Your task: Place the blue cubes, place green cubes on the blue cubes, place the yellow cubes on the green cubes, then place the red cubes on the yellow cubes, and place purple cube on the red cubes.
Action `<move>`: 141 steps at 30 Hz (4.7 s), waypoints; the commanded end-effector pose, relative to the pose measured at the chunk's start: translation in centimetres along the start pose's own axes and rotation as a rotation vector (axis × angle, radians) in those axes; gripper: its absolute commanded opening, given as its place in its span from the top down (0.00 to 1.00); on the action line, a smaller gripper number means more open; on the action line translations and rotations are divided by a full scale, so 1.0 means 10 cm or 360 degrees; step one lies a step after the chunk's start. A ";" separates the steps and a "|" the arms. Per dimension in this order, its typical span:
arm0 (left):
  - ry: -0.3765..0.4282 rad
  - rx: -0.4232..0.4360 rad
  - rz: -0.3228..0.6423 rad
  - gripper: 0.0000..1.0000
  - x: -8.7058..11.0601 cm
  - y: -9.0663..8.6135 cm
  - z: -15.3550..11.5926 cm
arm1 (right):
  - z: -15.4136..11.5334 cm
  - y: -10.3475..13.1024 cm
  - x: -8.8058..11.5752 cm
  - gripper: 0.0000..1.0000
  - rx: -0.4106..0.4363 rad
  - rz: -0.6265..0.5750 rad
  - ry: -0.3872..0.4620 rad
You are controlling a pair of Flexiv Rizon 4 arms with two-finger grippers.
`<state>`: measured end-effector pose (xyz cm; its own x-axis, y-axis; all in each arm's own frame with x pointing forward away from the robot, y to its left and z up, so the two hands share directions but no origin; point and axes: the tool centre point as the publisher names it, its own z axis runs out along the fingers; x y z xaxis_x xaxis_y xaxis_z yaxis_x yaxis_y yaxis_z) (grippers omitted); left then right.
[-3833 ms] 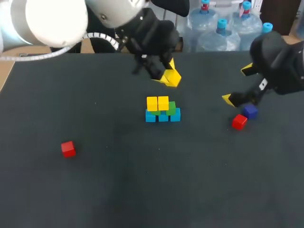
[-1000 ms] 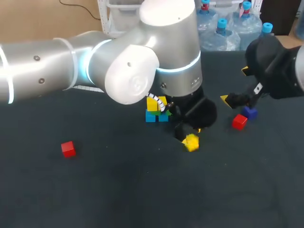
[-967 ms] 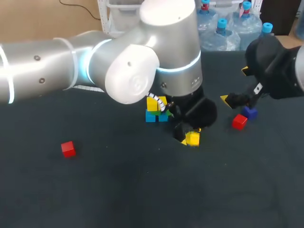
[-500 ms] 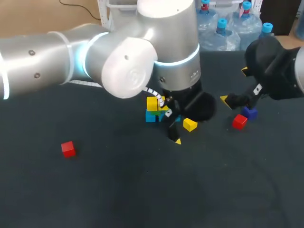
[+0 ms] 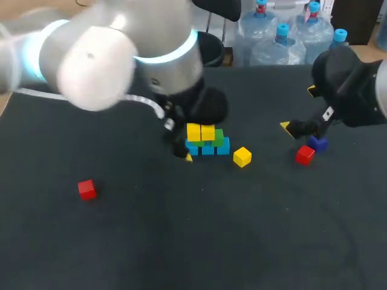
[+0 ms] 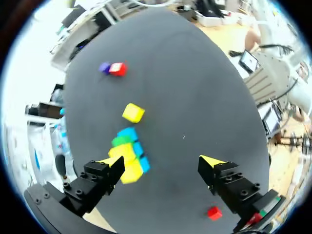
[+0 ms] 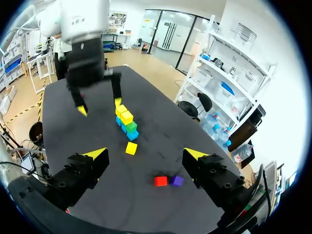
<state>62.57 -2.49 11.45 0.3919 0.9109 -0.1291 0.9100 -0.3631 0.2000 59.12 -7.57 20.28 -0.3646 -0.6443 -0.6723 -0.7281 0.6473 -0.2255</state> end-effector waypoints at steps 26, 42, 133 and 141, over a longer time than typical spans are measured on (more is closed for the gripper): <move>0.0190 -0.0485 -0.0587 0.00 1.32 -0.16 -0.68 | 0.01 0.02 0.02 0.00 0.0014 0.0002 -0.0015; 0.0190 -0.0485 -0.0587 0.00 1.32 -0.16 -0.68 | 0.41 0.32 -0.19 0.00 -0.0212 -0.0237 0.0225; 0.0190 -0.0485 -0.0587 0.00 1.32 -0.16 -0.68 | 2.20 0.46 0.60 0.00 -0.0521 0.0002 0.0679; 0.0190 -0.0485 -0.0587 0.00 1.32 -0.16 -0.68 | 2.20 0.46 0.63 0.71 -0.0533 0.0002 0.0690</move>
<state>65.33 11.48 16.10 0.0199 0.9901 -0.1392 0.8975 0.0437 0.4388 66.29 0.40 -0.50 -0.5207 -0.7981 -0.3033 -0.8455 0.5312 0.0536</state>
